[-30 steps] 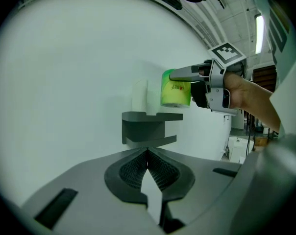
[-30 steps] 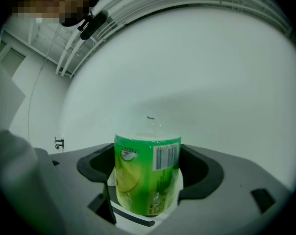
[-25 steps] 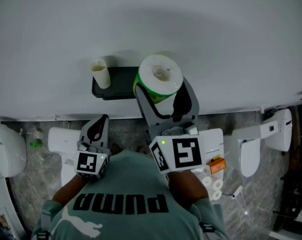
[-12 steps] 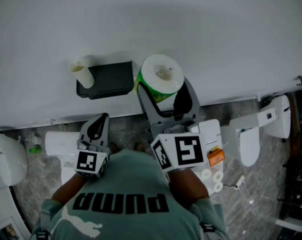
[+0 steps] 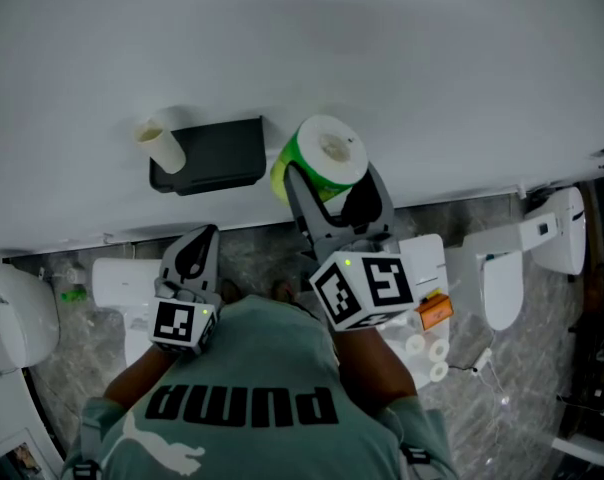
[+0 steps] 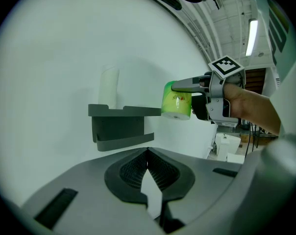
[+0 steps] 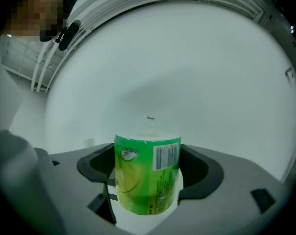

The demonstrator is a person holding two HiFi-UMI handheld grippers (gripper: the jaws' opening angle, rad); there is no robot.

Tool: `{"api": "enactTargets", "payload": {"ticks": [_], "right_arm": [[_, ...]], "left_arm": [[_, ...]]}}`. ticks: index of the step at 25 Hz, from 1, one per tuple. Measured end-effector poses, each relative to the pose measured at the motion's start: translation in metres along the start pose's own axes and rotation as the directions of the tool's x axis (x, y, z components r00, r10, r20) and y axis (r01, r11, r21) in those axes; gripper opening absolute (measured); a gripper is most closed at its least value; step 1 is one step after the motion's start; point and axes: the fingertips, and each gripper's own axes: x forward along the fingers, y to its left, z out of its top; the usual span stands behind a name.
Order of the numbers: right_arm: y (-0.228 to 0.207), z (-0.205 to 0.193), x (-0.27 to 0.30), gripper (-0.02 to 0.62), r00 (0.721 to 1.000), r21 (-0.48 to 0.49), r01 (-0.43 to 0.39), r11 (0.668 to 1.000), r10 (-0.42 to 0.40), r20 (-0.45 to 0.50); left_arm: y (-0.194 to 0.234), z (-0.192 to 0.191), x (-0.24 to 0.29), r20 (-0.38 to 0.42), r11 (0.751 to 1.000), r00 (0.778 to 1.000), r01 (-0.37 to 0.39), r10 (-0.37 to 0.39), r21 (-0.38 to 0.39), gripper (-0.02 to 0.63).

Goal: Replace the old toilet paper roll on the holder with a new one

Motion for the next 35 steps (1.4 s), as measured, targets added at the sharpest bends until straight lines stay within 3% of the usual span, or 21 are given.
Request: {"api": "enactTargets", "payload": {"ticks": [8,15,18,21,25,30,35], "right_arm": [[-0.011,-0.028,0.011,0.397,1.0,0.152,0.004,0.988,0.001,-0.029],[-0.021,-0.049,0.017,0.397,0.998,0.334,0.03,0.942,-0.01,-0.061],[-0.024,-0.058,0.019,0.397,0.998,0.409,0.03,0.912,-0.004,-0.063],[-0.026,-0.066,0.022,0.397,0.998,0.498,0.026,0.867,0.004,-0.06],[-0.025,-0.073,0.025,0.397,0.998,0.551,0.022,0.834,0.012,-0.058],[-0.028,-0.079,0.027,0.397,0.999,0.595,0.014,0.804,0.014,-0.042],[-0.029,-0.086,0.029,0.397,1.0,0.683,0.007,0.73,0.013,-0.023]], "left_arm": [[0.009,-0.011,-0.008,-0.05,1.0,0.998,-0.023,0.023,0.004,0.003],[0.019,-0.013,-0.015,-0.049,0.999,0.998,-0.048,0.048,0.003,0.003],[0.02,-0.018,-0.018,-0.091,0.999,0.995,-0.045,0.047,0.021,0.003],[0.023,-0.017,-0.019,-0.074,0.998,0.996,-0.053,0.054,0.016,0.003],[0.027,-0.02,-0.024,-0.101,0.998,0.993,-0.064,0.066,0.022,0.003],[0.03,-0.018,-0.028,-0.065,0.997,0.995,-0.079,0.079,0.008,0.003],[0.035,-0.015,-0.036,-0.044,0.995,0.994,-0.099,0.099,0.004,0.003]]}}
